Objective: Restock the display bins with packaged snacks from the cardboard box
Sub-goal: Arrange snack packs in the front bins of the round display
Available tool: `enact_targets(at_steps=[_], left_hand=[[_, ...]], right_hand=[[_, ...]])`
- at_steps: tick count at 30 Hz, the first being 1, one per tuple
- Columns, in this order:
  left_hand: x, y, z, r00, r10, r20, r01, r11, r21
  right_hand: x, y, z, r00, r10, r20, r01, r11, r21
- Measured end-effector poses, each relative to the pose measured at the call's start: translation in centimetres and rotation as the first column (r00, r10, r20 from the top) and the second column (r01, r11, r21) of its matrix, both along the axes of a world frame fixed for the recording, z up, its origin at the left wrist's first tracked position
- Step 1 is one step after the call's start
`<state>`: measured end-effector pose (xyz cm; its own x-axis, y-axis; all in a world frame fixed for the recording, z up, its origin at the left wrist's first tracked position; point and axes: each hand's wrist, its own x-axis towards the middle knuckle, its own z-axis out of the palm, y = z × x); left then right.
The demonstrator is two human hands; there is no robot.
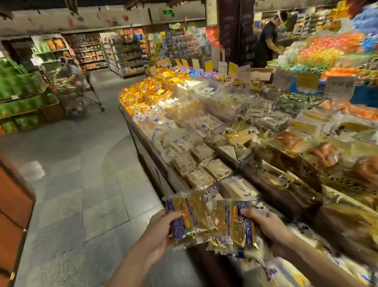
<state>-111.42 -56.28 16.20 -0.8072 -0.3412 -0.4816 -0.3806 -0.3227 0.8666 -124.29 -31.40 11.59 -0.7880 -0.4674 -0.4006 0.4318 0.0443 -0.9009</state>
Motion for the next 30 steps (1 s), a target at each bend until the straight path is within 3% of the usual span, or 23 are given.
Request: enact_targets(at_steps=[5,8,11,14,17,20,21,22,25,30], left_hand=[[-9.4,-5.2,-2.2,1.000,-0.026,-0.007,0.026,0.995,-0.096],[-16.1,-8.2,-2.1,0.998,-0.059,-0.014,0.052,0.958,-0.283],[-22.7,-10.4,-1.9,0.982,-0.172,-0.075,0.112,0.859,-0.500],[-27.4,-10.9,-2.8,0.929,-0.369,0.021,0.241,0.562,-0.792],[-31.4,-10.7,-4.6,0.805,-0.571,0.160,0.347,0.235,-0.908],[-34.8,-10.4,-7.1,0.621,-0.725,0.298,0.210,-0.212,-0.954],[-36.0,-10.4,-8.1,0.554,-0.757,0.346,0.129,-0.333,-0.934],[-37.2,-10.5,-9.2,0.489,-0.791,0.368,0.055,-0.393,-0.918],[-40.3,-11.0,-12.1,0.356,-0.862,0.361,-0.194,-0.446,-0.874],[-42.5,-10.6,-13.3,0.161,-0.917,0.364,-0.254,-0.395,-0.883]], right_hand=[[-7.7,-2.6,-2.1,0.992,-0.114,-0.051,0.116,0.992,0.042],[-12.3,-3.9,-2.9,0.982,-0.167,-0.090,0.173,0.983,0.068],[-16.2,-5.0,-2.8,0.958,-0.261,-0.120,0.272,0.959,0.084],[-18.5,-5.3,-2.6,0.928,-0.351,-0.128,0.362,0.929,0.080],[-19.9,-5.6,-2.1,0.896,-0.430,-0.108,0.440,0.893,0.095],[-20.4,-5.9,-1.7,0.857,-0.510,-0.078,0.516,0.850,0.107],[-20.4,-6.0,-1.6,0.837,-0.540,-0.084,0.546,0.829,0.121],[-20.4,-6.3,-1.4,0.815,-0.572,-0.091,0.579,0.804,0.137],[-19.9,-7.6,-1.3,0.760,-0.643,-0.091,0.648,0.739,0.184],[-19.3,-10.8,-0.2,0.691,-0.717,-0.092,0.719,0.667,0.195]])
